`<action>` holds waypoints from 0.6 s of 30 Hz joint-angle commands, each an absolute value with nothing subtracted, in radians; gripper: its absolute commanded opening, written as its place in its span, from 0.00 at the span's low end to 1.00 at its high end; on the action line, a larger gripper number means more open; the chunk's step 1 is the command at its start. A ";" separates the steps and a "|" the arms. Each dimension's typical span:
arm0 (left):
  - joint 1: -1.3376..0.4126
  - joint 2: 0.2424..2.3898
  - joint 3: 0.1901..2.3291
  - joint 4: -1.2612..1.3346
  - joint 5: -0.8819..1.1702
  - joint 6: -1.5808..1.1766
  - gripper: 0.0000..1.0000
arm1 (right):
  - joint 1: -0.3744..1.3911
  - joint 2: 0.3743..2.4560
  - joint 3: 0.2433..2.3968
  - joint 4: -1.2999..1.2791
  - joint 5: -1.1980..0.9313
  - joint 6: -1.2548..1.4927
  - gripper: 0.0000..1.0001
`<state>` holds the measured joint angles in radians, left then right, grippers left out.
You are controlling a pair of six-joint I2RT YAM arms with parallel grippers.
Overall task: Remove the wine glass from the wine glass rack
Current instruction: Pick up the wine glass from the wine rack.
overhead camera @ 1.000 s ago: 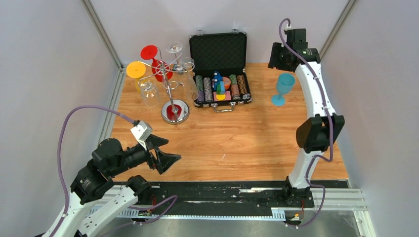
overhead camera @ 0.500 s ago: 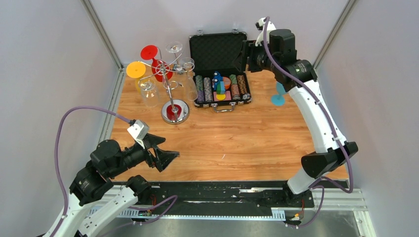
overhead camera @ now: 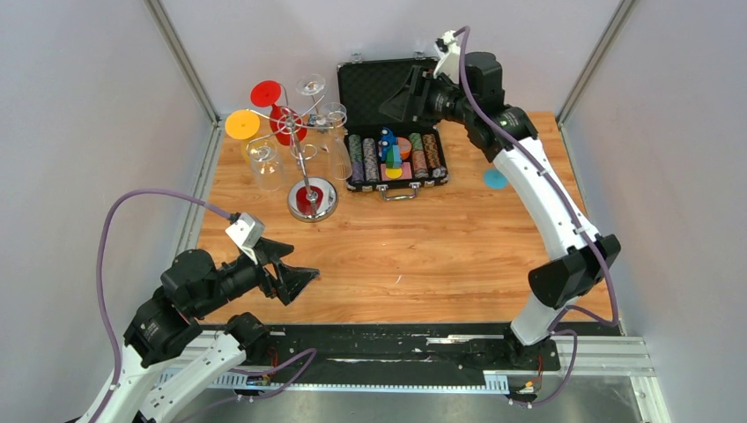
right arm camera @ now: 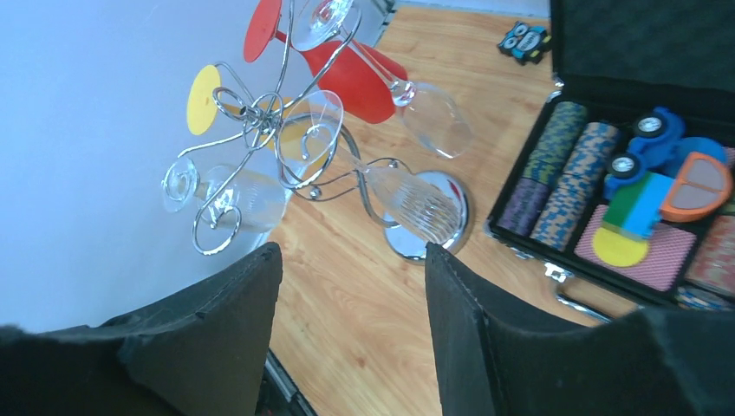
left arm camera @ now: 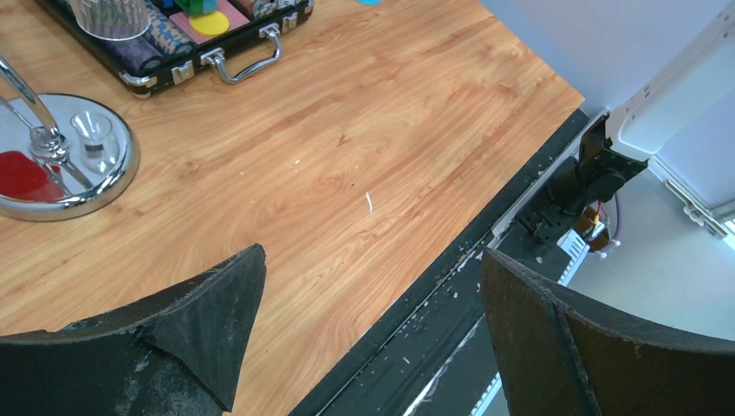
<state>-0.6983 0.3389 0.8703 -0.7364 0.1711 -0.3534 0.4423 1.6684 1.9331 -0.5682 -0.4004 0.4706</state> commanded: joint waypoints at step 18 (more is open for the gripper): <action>-0.696 0.323 0.873 -0.728 0.147 -0.365 1.00 | 0.487 1.943 2.098 -0.330 -0.548 0.805 0.58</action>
